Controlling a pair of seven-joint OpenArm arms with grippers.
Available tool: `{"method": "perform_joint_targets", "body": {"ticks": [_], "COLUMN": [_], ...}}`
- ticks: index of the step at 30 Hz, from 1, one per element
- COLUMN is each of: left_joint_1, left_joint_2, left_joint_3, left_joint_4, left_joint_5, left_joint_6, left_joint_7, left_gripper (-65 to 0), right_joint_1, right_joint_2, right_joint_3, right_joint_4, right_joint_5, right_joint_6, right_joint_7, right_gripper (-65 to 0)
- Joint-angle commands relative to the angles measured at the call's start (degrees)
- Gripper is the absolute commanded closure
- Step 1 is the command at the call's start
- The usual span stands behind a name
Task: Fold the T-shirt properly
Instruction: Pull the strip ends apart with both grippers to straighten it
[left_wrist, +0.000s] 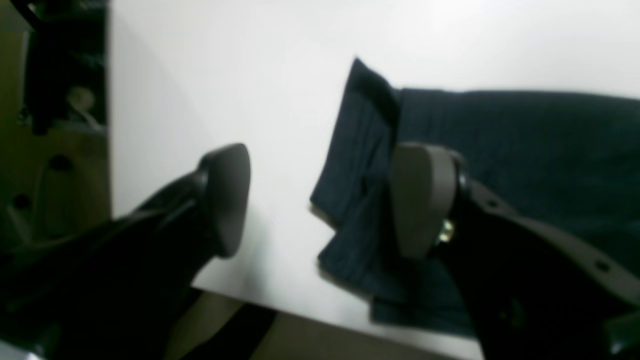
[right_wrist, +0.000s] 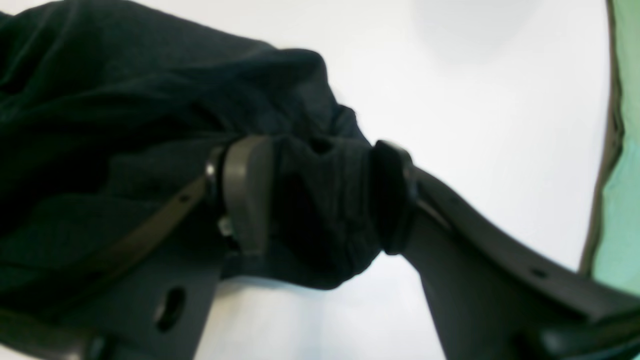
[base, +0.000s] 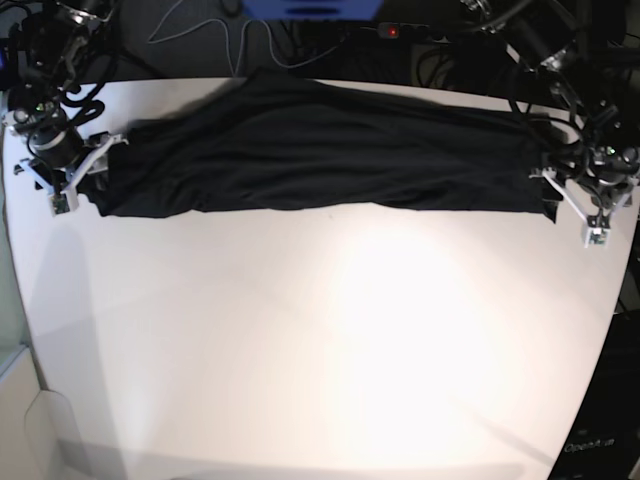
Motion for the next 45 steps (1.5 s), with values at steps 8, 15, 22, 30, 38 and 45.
{"method": "perform_joint_targets", "body": {"ticks": [8, 15, 22, 30, 38, 45], "left_joint_1": [-2.3, -2.0, -2.3, -1.9, -2.5, -2.1], "left_joint_2": [-0.8, -0.7, -0.6, 1.7, 1.3, -1.2], "left_joint_3": [0.0, 0.0, 0.0, -0.1, 0.3, 0.5], "left_joint_4": [-3.9, -3.9, -2.9, 5.5, -1.5, -5.9], "left_joint_5": [3.5, 3.0, 2.8, 2.8, 2.7, -5.5], "left_joint_6": [0.3, 0.3, 0.3, 0.3, 0.3, 0.3], "left_joint_7": [-0.8, -0.8, -0.3, 1.2, 2.3, 3.0], "left_gripper": [-44.5, -59.8, -59.0, -59.1, -59.1, -59.1], "right_joint_1": [0.5, 0.5, 0.5, 1.1, 1.5, 1.5], "right_joint_2": [0.4, 0.4, 0.4, 0.4, 0.4, 0.4], "right_joint_3": [0.2, 0.1, 0.0, -0.7, -1.3, -1.3], "right_joint_4": [0.8, 0.7, 0.7, 0.7, 0.7, 0.7], "right_joint_5": [0.5, 0.5, 0.5, 0.5, 0.5, 0.5], "right_joint_6": [-0.3, -0.3, -0.3, -0.3, -0.3, -0.3], "right_joint_7": [1.3, 1.3, 1.3, 1.3, 1.3, 1.3], "right_gripper": [-34.4, -34.8, -34.8, -34.8, -34.8, -34.8]}}
